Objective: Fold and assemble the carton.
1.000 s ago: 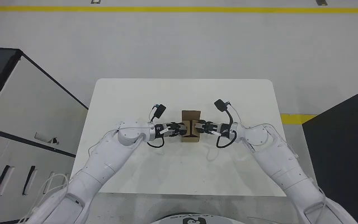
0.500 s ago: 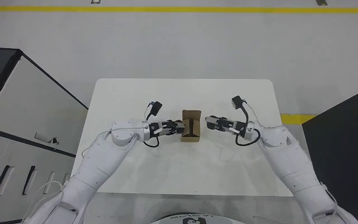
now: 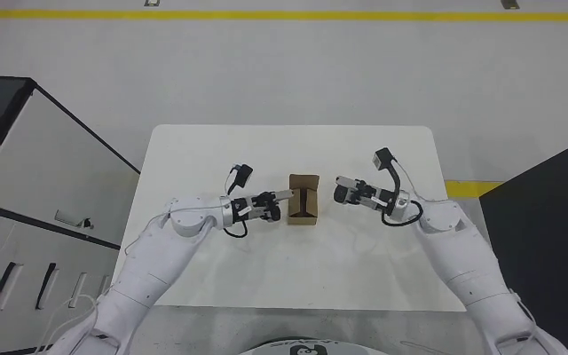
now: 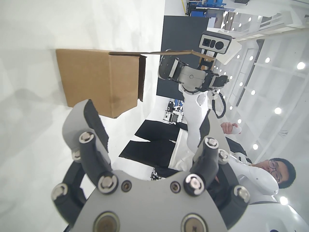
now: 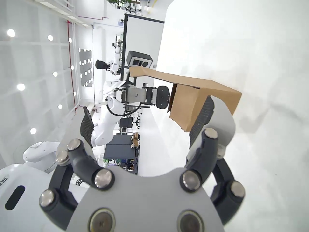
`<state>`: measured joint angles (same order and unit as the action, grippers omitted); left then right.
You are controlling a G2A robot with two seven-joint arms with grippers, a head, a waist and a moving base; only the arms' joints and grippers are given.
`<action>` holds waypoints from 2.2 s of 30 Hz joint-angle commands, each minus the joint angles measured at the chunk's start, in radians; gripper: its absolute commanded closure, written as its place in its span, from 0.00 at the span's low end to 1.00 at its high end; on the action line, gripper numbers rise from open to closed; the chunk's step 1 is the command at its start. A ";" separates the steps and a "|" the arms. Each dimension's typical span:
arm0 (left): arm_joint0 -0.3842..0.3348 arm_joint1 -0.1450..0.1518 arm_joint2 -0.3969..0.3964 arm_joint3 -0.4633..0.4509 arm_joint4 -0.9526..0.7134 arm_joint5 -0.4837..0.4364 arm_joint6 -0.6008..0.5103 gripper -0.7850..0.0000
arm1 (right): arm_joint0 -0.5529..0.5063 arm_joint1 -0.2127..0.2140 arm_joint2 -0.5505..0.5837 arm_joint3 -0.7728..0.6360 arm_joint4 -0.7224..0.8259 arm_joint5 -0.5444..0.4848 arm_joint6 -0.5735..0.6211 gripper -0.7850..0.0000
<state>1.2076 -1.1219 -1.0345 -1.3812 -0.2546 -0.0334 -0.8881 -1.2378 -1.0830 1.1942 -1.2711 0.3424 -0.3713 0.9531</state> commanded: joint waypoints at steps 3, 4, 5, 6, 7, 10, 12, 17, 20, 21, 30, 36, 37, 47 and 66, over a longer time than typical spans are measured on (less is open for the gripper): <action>0.020 0.002 -0.006 -0.001 -0.027 -0.006 -0.016 0.00 | 0.035 -0.003 0.004 0.026 0.043 -0.015 0.019 0.00; 0.023 0.002 -0.004 -0.002 -0.028 -0.008 -0.019 0.00 | 0.045 -0.005 0.002 0.036 0.055 -0.019 0.023 0.00; 0.025 0.001 -0.001 -0.001 -0.035 -0.009 -0.021 0.00 | 0.057 -0.008 -0.003 0.046 0.065 -0.023 0.028 0.00; 0.026 0.000 0.004 -0.002 -0.040 -0.009 -0.027 0.00 | 0.070 -0.011 -0.009 0.056 0.075 -0.031 0.031 0.00; 0.025 -0.002 0.011 0.000 -0.038 -0.009 -0.029 0.00 | 0.083 -0.014 -0.017 0.069 0.084 -0.037 0.032 0.00; 0.017 -0.007 0.030 0.006 -0.034 -0.007 -0.029 0.00 | 0.129 -0.029 -0.052 0.119 0.100 -0.055 0.025 0.00; 0.013 -0.009 0.040 0.008 -0.036 -0.007 -0.031 0.00 | 0.161 -0.040 -0.078 0.159 0.108 -0.067 0.020 0.00; 0.003 -0.018 0.072 0.020 -0.045 -0.003 -0.043 0.00 | 0.246 -0.076 -0.162 0.265 0.139 -0.085 0.039 0.00; -0.005 -0.023 0.085 0.033 -0.052 -0.004 -0.046 0.00 | 0.295 -0.100 -0.209 0.339 0.158 -0.101 0.046 0.00; -0.008 -0.024 0.089 0.037 -0.059 -0.005 -0.050 0.00 | 0.309 -0.108 -0.223 0.363 0.164 -0.107 0.051 0.00; -0.043 -0.040 0.103 0.092 -0.085 -0.053 -0.005 0.00 | 0.386 -0.155 -0.285 0.517 0.217 -0.153 0.125 0.00; -0.063 -0.045 0.095 0.128 -0.090 -0.073 0.022 0.00 | 0.394 -0.161 -0.285 0.563 0.234 -0.149 0.178 0.00; -0.065 -0.045 0.093 0.132 -0.092 -0.075 0.024 0.00 | 0.392 -0.162 -0.283 0.567 0.236 -0.146 0.182 0.00; -0.082 -0.049 0.072 0.163 -0.103 -0.102 0.049 0.00 | 0.356 -0.155 -0.262 0.557 0.234 -0.122 0.201 0.00; -0.066 -0.044 0.014 0.210 -0.133 -0.147 0.044 0.00 | 0.264 -0.130 -0.195 0.443 0.238 -0.092 0.211 0.00</action>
<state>1.1361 -1.1706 -1.0092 -1.1678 -0.3958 -0.1930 -0.8404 -0.9701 -1.2167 0.9894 -0.8191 0.5844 -0.4621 1.1657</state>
